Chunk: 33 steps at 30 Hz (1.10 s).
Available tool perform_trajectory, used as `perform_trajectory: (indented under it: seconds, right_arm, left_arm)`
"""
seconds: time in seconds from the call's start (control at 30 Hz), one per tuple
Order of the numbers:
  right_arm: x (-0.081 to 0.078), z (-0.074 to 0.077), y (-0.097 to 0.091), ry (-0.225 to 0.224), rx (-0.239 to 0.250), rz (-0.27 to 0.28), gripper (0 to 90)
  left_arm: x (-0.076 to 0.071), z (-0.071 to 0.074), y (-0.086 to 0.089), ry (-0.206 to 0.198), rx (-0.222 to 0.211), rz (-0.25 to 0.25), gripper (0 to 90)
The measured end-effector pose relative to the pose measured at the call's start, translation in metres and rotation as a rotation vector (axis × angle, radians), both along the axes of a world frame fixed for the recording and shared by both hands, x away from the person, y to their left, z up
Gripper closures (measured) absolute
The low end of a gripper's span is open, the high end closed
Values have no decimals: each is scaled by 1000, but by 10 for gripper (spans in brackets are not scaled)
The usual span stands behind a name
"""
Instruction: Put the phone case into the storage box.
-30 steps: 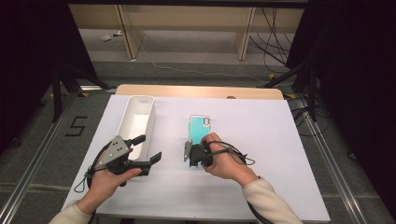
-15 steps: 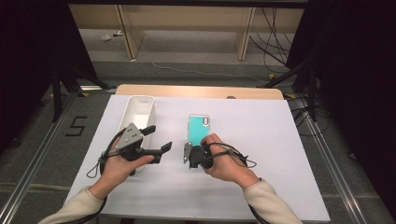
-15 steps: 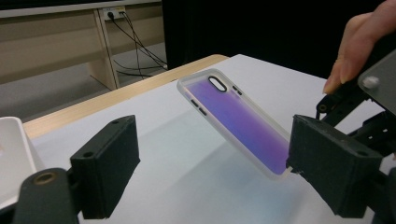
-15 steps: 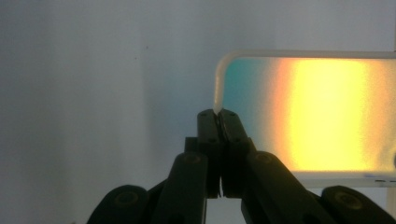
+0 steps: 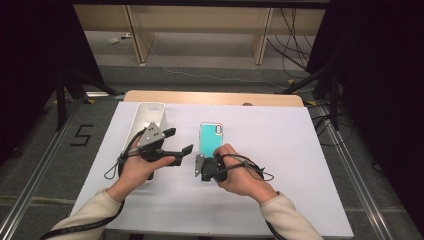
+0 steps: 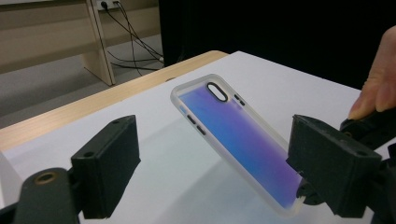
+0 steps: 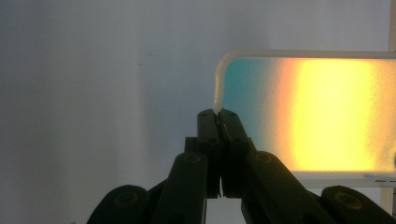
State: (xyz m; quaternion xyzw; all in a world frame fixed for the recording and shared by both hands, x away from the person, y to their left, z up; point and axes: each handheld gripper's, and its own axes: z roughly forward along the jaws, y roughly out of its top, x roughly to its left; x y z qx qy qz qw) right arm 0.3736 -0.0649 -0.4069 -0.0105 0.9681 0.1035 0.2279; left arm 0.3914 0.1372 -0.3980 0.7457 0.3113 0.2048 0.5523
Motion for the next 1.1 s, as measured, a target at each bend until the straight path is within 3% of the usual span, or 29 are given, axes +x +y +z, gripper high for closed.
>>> perform_trajectory:
  seconds: [0.1, 0.2, 0.23, 0.33, 0.6, 0.63, 0.7, 0.8, 0.9, 0.97, 1.1]
  right_arm:
    - [-2, -2, 1, 5, 28, -24, 895]
    - [1, 1, 0, -19, -14, 26, 896]
    - [-1, 1, 1, 1, 2, 8, 895]
    - [-4, 0, 3, 2, 27, -12, 895]
    - [-6, 0, 5, -16, 18, 3, 896]
    - [-4, 2, 5, -24, -10, 28, 895]
    - [-3, 2, 5, -27, -13, 49, 895]
    - [-6, 1, 6, -28, -7, 23, 895]
    - [-4, 0, 7, -33, -15, 62, 895]
    - [-6, -1, 8, -28, -9, 29, 895]
    - [-7, -1, 8, -36, -17, 36, 895]
  left_arm:
    - [4, -1, -4, 15, 6, -1, 163]
    - [7, -3, -8, 34, 8, 1, 166]
    - [8, -3, -9, 41, 12, 6, 169]
    - [12, -5, -12, 60, 8, 8, 176]
    - [23, -8, -17, 113, -4, 31, 210]
    - [24, -8, -17, 118, -6, 36, 218]
    - [27, -8, -18, 124, -8, 40, 233]
    - [30, -8, -20, 140, -20, 47, 250]
    - [34, -10, -21, 156, -20, 42, 262]
    - [35, -11, -22, 170, -22, 44, 269]
    - [38, -14, -23, 195, -20, 49, 281]
